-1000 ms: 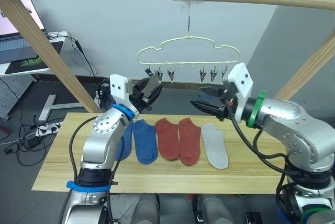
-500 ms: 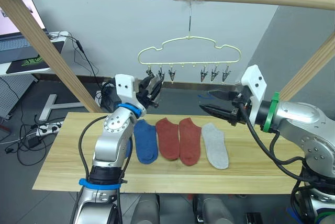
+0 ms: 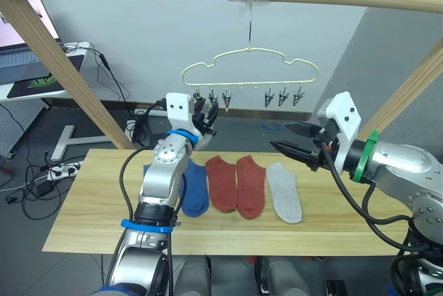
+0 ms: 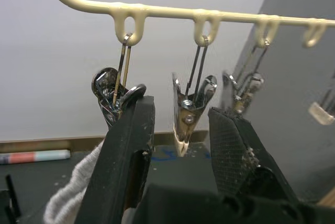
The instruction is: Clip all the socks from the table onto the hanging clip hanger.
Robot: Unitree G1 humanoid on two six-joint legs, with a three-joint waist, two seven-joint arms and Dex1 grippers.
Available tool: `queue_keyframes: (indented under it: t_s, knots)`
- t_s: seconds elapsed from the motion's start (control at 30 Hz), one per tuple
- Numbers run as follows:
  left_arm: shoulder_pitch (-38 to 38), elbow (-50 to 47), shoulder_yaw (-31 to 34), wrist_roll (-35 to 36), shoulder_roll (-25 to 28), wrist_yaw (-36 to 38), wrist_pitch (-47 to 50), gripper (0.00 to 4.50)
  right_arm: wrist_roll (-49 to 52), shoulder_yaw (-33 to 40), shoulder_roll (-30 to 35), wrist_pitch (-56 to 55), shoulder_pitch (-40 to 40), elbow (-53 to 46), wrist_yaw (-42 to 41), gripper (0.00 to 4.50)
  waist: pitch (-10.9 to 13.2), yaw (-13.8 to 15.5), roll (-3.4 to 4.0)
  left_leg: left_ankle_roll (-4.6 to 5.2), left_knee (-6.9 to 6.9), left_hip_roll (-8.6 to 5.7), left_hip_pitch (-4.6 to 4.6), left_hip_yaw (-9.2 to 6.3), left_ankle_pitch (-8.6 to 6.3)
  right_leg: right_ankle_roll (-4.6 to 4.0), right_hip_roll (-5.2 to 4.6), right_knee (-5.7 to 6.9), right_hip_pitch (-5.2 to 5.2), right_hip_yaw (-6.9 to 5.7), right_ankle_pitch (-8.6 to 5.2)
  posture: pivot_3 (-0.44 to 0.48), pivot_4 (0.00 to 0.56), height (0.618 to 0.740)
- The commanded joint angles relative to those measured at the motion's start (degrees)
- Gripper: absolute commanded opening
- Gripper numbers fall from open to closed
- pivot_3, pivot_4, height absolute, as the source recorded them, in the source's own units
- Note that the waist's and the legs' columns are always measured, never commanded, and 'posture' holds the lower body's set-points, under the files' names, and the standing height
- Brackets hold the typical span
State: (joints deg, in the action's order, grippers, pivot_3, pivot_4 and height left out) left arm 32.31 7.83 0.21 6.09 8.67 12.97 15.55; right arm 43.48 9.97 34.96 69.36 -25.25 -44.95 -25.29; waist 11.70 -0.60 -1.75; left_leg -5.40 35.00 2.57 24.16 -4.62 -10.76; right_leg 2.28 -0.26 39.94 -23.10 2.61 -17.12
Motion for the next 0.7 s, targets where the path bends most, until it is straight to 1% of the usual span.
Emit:
queue_keyframes:
  t_s: [0.03,0.17,0.33,0.5,0.7]
  knots:
    - [2.96,2.07,-0.16,-0.7,-0.8,-0.65,-2.45,1.87,1.82,1.57,0.2,0.14,0.69,-2.83,1.72,2.76,0.0,-0.14,0.0,0.0,0.0,0.0,0.0,0.0,0.0,0.0,0.0,0.0,0.0,0.0,0.0,-0.042,0.14,0.74]
    - [5.95,5.26,0.57,-0.61,-1.59,-1.05,-3.79,1.87,3.09,1.83,0.12,0.43,1.49,-3.56,3.38,2.76,-0.01,-0.65,-0.01,0.0,0.01,-0.02,0.03,0.01,0.0,0.0,0.0,-0.01,0.0,0.01,0.0,-0.052,0.141,0.74]
    - [7.43,6.98,0.77,-0.79,-1.74,-1.73,-4.51,1.87,4.71,2.13,0.33,0.48,2.01,-3.98,5.23,2.76,-0.01,-1.44,0.0,0.0,0.02,-0.02,0.02,0.0,0.0,0.0,0.0,0.01,0.0,0.01,0.0,-0.059,0.141,0.74]
    - [7.76,7.95,0.87,-1.15,-1.71,-2.54,-4.66,1.87,6.29,2.34,0.7,0.46,2.37,-4.24,6.69,2.76,-0.01,-1.77,0.0,0.01,0.02,-0.02,0.0,0.01,0.01,0.0,0.0,0.03,0.0,0.02,0.0,-0.064,0.142,0.74]
    - [6.27,7.17,1.24,-1.32,-1.36,-3.5,-4.43,1.87,7.71,2.2,1.05,0.32,2.59,-4.08,8.02,2.76,-0.01,-1.81,0.0,0.01,0.02,-0.02,0.01,0.01,0.01,0.0,0.0,0.02,0.0,0.03,0.0,-0.063,0.148,0.74]
